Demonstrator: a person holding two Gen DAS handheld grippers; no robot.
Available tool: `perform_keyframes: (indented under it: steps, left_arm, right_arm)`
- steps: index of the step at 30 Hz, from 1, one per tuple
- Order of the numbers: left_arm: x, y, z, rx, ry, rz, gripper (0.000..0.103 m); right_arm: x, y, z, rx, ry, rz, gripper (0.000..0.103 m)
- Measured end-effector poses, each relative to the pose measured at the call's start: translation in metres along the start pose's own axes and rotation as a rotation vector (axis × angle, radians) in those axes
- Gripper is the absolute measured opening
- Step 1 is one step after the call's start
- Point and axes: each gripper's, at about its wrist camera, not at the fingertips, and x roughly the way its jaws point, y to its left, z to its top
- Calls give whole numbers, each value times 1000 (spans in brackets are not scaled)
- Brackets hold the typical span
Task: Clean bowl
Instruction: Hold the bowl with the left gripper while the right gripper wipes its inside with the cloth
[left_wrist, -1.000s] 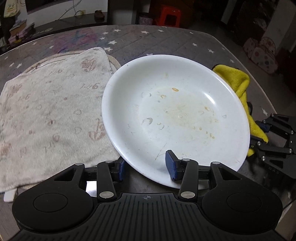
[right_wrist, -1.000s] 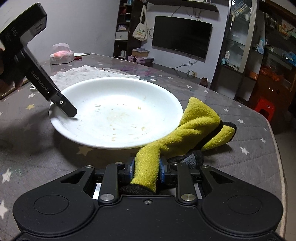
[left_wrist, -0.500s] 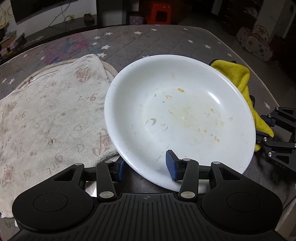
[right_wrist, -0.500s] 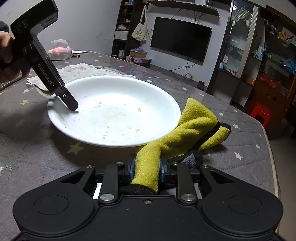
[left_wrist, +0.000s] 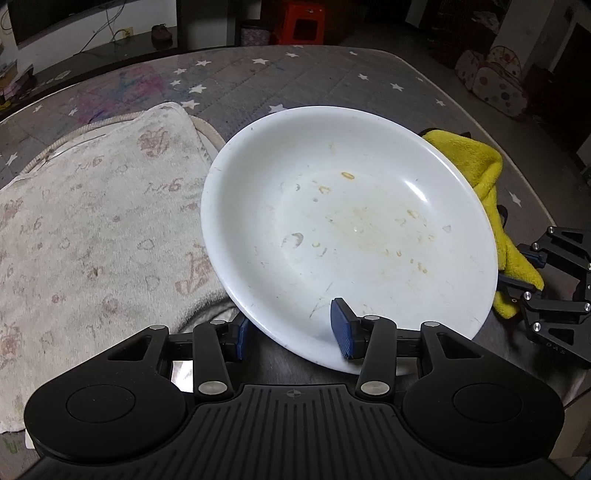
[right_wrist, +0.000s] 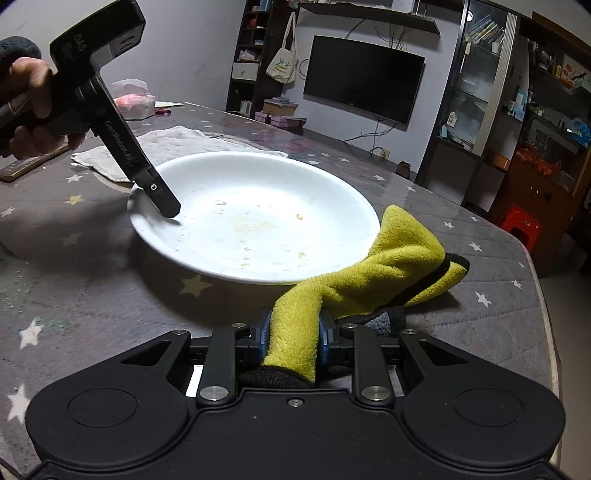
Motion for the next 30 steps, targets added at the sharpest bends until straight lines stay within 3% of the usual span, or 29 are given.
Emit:
perform_keyframes:
  steps: [16,30]
  left_arm:
    - [-11,0,-17,73,17,3,46]
    - [-4,0,-8,111,26,23,48]
  right_arm:
    - [-33,34,-9,-40,-6,60,26]
    - [-14,25,-8,-42,-8,48,26]
